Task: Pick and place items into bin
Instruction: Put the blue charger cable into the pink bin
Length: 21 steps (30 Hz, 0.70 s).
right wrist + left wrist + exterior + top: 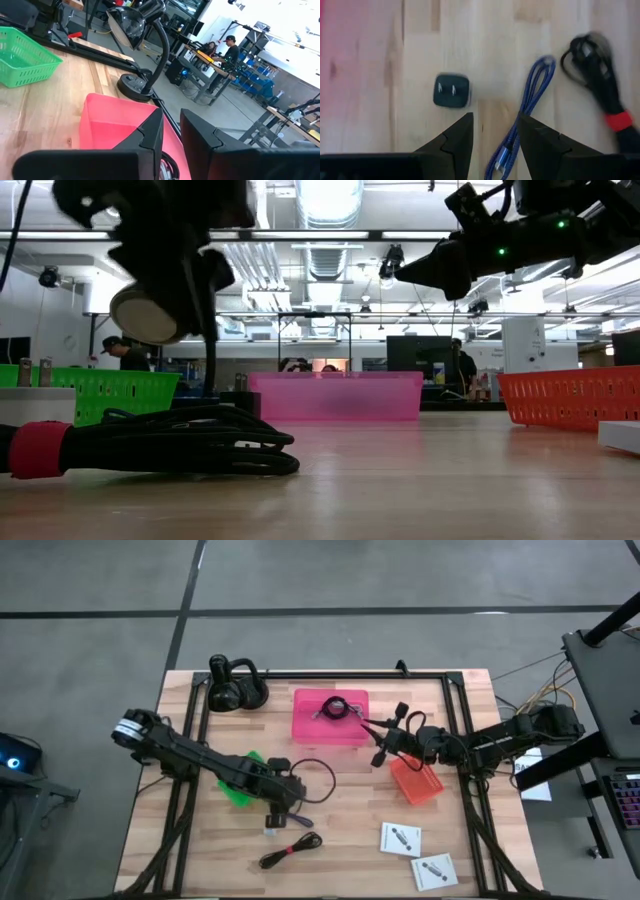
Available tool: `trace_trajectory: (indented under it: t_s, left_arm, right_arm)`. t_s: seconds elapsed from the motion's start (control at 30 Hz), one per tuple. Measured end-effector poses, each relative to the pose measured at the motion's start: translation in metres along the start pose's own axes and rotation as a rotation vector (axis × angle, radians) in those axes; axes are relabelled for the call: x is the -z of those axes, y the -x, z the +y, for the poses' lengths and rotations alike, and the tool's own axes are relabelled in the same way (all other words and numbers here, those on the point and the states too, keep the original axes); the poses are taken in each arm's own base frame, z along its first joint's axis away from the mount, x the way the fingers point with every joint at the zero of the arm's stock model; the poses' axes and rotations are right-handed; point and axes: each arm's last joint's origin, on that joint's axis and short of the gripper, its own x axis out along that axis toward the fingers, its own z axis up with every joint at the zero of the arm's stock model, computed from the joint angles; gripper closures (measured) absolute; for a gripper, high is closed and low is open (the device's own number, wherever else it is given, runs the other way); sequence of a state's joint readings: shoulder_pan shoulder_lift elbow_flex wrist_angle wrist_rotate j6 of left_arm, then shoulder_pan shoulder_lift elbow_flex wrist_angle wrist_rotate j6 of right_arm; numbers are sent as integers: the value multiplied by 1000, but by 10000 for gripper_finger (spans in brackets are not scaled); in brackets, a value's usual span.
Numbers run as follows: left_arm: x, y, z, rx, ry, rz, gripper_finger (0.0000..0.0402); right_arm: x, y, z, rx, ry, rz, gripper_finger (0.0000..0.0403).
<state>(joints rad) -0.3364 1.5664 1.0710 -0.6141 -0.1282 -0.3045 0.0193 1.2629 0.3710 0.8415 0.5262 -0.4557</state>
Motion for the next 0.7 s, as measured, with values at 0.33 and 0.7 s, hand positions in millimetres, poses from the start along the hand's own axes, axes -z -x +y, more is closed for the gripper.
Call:
trace_trajectory:
  t_s: [0.33,0.7]
  left_arm:
    - [9,-32,-3,-23,-23,139,265]
    - [13,-36,-5,-15,-34,183,265]
  right_arm:
    - [0,0,0,0,1,0,351]
    - [0,0,0,0,1,0,351]
